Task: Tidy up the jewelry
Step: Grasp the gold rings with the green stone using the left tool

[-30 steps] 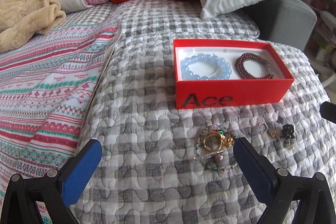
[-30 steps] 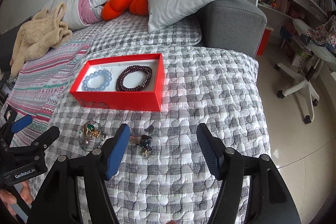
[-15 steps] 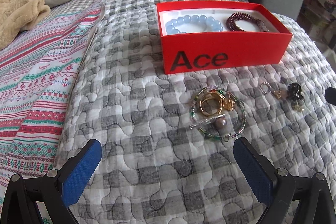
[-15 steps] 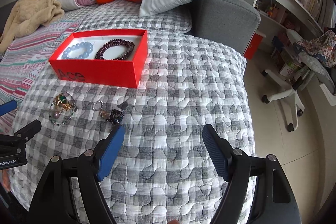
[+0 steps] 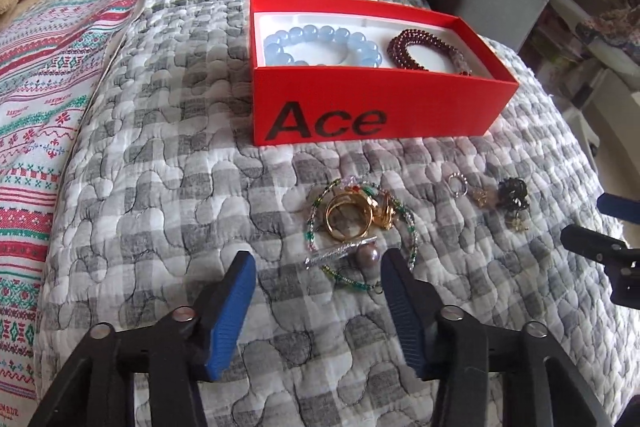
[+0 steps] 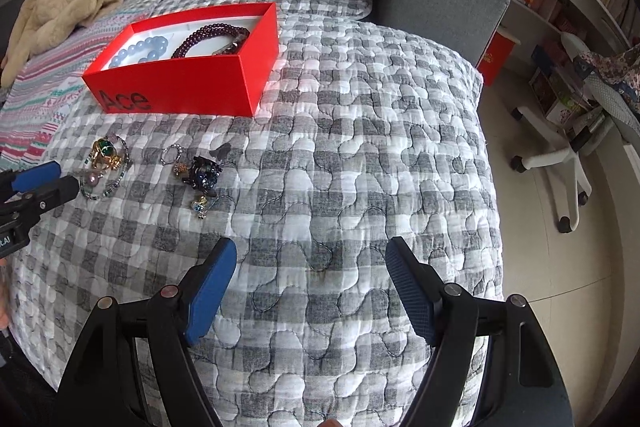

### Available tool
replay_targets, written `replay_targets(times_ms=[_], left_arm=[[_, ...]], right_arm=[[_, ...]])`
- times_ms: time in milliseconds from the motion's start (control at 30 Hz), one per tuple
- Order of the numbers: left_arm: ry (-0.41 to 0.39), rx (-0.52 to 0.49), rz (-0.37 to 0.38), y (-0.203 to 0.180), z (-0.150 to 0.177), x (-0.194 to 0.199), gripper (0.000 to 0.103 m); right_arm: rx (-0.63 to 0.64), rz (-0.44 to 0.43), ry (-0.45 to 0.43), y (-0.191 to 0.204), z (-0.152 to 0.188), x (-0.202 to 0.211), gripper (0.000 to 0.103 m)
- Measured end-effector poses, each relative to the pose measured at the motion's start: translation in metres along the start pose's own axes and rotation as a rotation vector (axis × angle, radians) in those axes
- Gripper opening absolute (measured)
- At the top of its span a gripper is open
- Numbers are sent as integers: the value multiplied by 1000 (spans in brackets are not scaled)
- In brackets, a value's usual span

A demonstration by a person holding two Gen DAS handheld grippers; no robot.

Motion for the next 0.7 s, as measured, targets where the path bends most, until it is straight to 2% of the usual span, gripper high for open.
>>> replay_targets(times_ms=[100,133,200,300,433,700], left_arm=[[1,-25,33,-9,-2,-1,32],[-2,-37,38,-12,-2,-1,30],[-5,-60,36,-18,-3,-3,27],[5,-92,10,-22,-5,-11,11],[10,-137,-44,-21,-9,-21,11],[4,-167,-59,-20,-15,-31,13]], right_arm=[[7,8,-3,1,-3,0,79],[8,9,-3,1,-4,0,79],[4,4,-2,1,-5,0,79],[-5,-4,3,0,-6,-2,79],[-17,-6,8,-2,-6,-5,79],[-24,-11,15,-4,-7,-9,79]])
Point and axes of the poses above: each gripper's, at about its wrist camera, not at the fingertips, and x roughly against the way its jaws point, y to its left, z to its underside, the point moved 2 cm from there along -x, roughly the way its jaws point, and after that the axes turned 9 degrees about x, right-handed, at the moved point
